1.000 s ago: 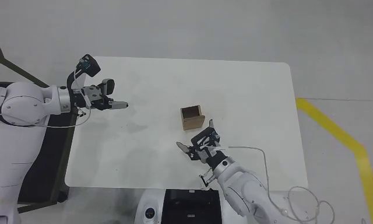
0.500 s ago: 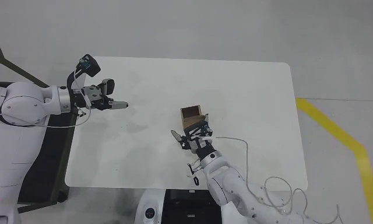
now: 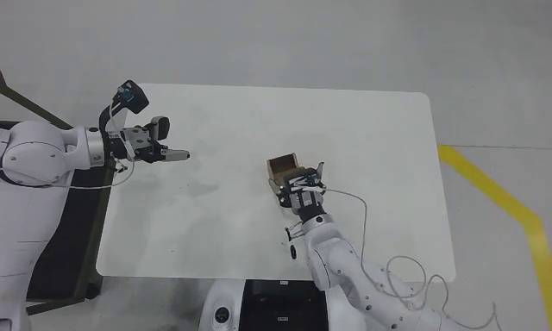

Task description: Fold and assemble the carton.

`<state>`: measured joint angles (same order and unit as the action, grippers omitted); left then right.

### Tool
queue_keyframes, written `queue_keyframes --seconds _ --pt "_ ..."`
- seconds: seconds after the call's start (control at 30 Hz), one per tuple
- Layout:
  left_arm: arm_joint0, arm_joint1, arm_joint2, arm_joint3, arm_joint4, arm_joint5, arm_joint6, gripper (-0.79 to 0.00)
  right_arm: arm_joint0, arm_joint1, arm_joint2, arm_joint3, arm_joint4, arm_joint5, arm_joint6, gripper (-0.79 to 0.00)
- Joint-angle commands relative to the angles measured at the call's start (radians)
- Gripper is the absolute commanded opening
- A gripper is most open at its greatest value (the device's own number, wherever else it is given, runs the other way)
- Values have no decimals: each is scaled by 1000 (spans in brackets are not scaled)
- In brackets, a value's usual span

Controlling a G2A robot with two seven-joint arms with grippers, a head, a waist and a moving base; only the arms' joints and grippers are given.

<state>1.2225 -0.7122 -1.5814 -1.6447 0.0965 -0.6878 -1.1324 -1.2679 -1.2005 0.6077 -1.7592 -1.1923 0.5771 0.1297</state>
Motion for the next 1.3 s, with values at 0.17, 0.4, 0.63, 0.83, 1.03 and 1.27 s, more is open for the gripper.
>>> queue_keyframes --seconds 0.17,0.4,0.63,0.83,1.03,1.27 --pt "0 0 0 0 0 0 0 0 -67 14 71 -42 -58 -9 15 0" --pt "0 0 0 0 0 0 0 0 -174 39 167 -109 -139 -5 47 0" --pt "0 0 0 0 0 0 0 0 -264 58 282 -153 -140 -35 60 0" --pt "0 0 0 0 0 0 0 0 -319 69 369 -187 -148 -77 48 0" --pt "0 0 0 0 0 0 0 0 -335 70 411 -215 -79 -207 40 0" --pt "0 0 0 0 0 0 0 0 -282 55 406 -145 66 -348 23 0"
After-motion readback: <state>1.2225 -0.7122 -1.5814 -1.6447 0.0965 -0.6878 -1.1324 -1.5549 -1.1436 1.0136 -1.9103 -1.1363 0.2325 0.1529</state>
